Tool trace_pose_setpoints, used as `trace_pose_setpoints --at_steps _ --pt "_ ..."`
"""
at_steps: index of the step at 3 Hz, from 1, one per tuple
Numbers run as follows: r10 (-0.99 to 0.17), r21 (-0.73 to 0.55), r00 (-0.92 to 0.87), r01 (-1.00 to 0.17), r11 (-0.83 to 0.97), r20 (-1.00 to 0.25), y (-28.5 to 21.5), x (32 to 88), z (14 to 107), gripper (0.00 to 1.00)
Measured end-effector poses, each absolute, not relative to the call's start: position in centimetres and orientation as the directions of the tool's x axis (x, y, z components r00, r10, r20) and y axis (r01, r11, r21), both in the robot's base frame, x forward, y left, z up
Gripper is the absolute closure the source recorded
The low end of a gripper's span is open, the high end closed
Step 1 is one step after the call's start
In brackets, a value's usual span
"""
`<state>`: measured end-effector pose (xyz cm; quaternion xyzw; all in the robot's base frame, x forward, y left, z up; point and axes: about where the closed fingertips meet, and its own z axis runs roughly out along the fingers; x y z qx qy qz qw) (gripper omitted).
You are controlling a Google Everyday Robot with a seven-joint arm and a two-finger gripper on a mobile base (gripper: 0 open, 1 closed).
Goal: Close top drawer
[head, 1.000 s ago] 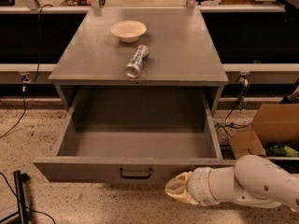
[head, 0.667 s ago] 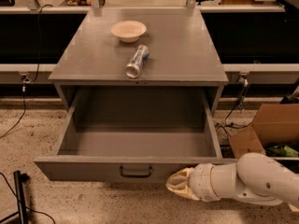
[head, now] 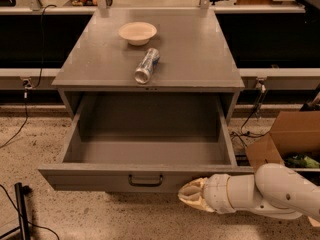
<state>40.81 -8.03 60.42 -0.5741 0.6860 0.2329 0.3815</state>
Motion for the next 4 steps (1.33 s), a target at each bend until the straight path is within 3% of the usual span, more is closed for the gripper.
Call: trace_pose_setpoints --at_steps 2,4 --pt "-0.628 -0.178 -0.016 -0.953 0.244 -0.778 -7.3 43.9 59.4 1.0" --pt "-0.662 -0.292 0.041 -0.917 0.273 -0.749 -6.5 50.6 59.1 1.0"
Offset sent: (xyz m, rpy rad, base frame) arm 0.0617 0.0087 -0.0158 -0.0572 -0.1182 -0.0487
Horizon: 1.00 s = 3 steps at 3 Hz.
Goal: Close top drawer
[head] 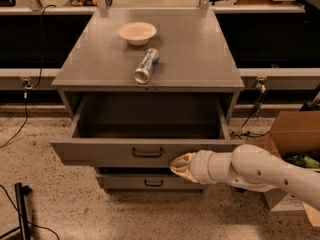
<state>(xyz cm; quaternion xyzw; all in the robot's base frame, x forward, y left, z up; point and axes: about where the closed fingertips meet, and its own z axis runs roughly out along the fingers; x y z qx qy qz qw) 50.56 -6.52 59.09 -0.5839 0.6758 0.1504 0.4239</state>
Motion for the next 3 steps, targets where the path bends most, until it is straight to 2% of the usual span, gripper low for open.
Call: trace_pose_setpoints --at_steps 3 --pt "-0.62 -0.364 0.108 -0.881 0.303 -0.777 -6.6 60.0 59.0 1.0"
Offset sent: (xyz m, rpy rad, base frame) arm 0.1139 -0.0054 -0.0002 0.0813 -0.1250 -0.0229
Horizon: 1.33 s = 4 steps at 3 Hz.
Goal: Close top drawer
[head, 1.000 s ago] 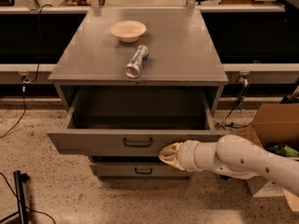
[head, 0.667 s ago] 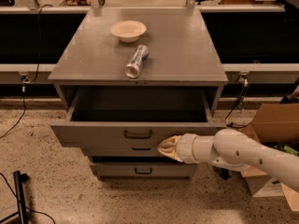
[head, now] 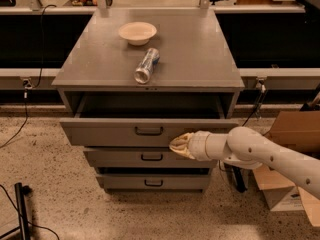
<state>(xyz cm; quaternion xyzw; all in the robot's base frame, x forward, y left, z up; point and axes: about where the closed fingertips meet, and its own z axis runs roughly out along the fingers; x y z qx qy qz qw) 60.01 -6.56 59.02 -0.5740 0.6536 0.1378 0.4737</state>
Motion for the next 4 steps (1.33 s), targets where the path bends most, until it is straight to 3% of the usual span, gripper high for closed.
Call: trace_pose_setpoints --at_steps 4 --pt "-0.606 -0.363 0.09 -0.866 0.344 -0.79 -7.5 65.6 59.0 1.0"
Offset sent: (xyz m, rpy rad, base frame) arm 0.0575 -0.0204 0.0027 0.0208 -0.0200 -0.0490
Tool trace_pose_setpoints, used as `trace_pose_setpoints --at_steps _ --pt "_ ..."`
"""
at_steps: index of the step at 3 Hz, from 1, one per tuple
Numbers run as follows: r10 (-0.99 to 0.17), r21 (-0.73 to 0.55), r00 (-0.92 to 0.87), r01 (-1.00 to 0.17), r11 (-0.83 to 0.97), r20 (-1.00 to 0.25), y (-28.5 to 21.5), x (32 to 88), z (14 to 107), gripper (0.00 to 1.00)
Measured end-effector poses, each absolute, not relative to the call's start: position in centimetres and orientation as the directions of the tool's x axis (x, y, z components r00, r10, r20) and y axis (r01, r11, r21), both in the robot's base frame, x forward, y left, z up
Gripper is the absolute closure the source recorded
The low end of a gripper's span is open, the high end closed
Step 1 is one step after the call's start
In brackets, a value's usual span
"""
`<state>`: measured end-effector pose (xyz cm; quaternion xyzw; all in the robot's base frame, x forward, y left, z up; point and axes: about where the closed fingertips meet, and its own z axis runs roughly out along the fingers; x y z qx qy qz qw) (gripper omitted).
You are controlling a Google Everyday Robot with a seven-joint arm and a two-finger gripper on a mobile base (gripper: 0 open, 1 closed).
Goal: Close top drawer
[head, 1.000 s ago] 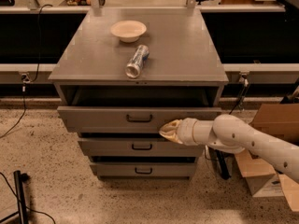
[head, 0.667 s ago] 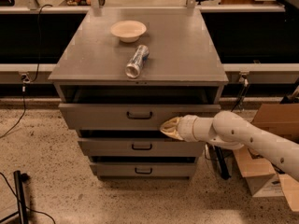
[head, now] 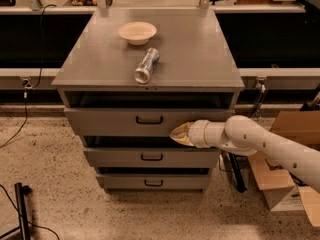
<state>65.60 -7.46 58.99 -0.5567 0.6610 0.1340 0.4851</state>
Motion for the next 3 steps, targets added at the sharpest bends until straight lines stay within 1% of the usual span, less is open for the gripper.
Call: trace_pose_setpoints --at_steps 1,2,3 --pt "-0.606 -0.363 0.09 -0.866 0.344 -0.79 -7.5 65.5 59.0 1.0" --pt "-0.566 -0.342 0.117 -0.887 0.31 -0.816 -6.8 62.4 59.9 1.0" --pt "-0.541 -0.323 0.14 -0.91 0.26 -0.829 -5.8 57.6 60.7 1.0"
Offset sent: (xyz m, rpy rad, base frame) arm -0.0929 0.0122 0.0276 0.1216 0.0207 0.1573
